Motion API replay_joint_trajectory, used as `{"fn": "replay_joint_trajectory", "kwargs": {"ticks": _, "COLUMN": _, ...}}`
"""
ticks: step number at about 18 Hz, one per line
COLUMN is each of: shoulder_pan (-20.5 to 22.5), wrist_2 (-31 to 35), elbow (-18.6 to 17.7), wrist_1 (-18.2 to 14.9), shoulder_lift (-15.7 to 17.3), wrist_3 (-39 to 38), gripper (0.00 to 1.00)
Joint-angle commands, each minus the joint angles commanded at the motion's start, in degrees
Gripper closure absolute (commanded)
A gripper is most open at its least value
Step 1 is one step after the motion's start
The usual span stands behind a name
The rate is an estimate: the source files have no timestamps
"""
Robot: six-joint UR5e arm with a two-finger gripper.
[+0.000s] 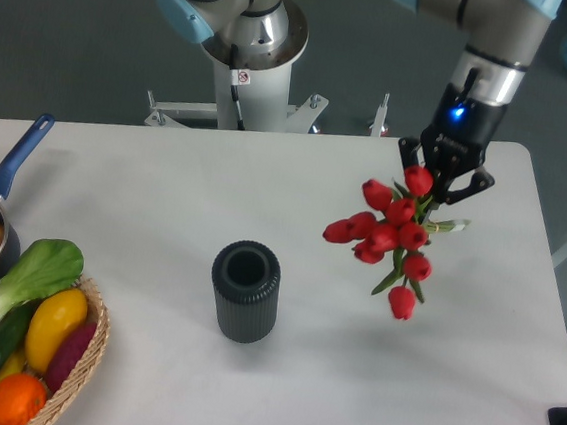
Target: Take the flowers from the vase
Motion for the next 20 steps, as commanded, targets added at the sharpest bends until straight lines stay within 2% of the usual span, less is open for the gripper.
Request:
{"fn": "replay_joint_trajectory", "kwargs": {"ticks": 4, "shoulder_pan": -2.90, "wrist_2": 6.59, "elbow": 1.50, "wrist_1": -0.17, "shoulder_lift": -1.05, "wrist_3": 2.10, "gripper": 0.90}}
{"fn": "replay_joint_trajectory", "kwargs": {"ticks": 8, "shoulder_pan": -3.78, "wrist_2": 12.22, "elbow": 1.76, "wrist_1": -1.14, "shoulder_lift": -1.32, "wrist_3": 2.55, "gripper": 0.90}}
{"fn": "replay_joint_trajectory", "kwargs": {"ticks": 13, "shoulder_pan": -4.75, "wrist_2": 15.04, "elbow": 2.64, "wrist_1": -4.22, "shoulder_lift": -1.05, "wrist_3": 1.85, "gripper": 0.90}}
{"fn": "replay_joint_trajectory", "kwargs": {"ticks": 17, "shoulder_pan": -5.02, "wrist_2": 17.50, "elbow": 2.64, "wrist_1": -4.57, "shoulder_lift": -1.23, "wrist_3": 1.50, "gripper": 0.89}}
{"fn": "replay_joint_trajectory", "kwargs": {"ticks": 20, "shoulder_pan": -5.19, "wrist_2": 18.65, "elbow": 2.20, "wrist_1": -5.19, "shoulder_lift": -1.32, "wrist_3": -1.83, "gripper": 0.89}}
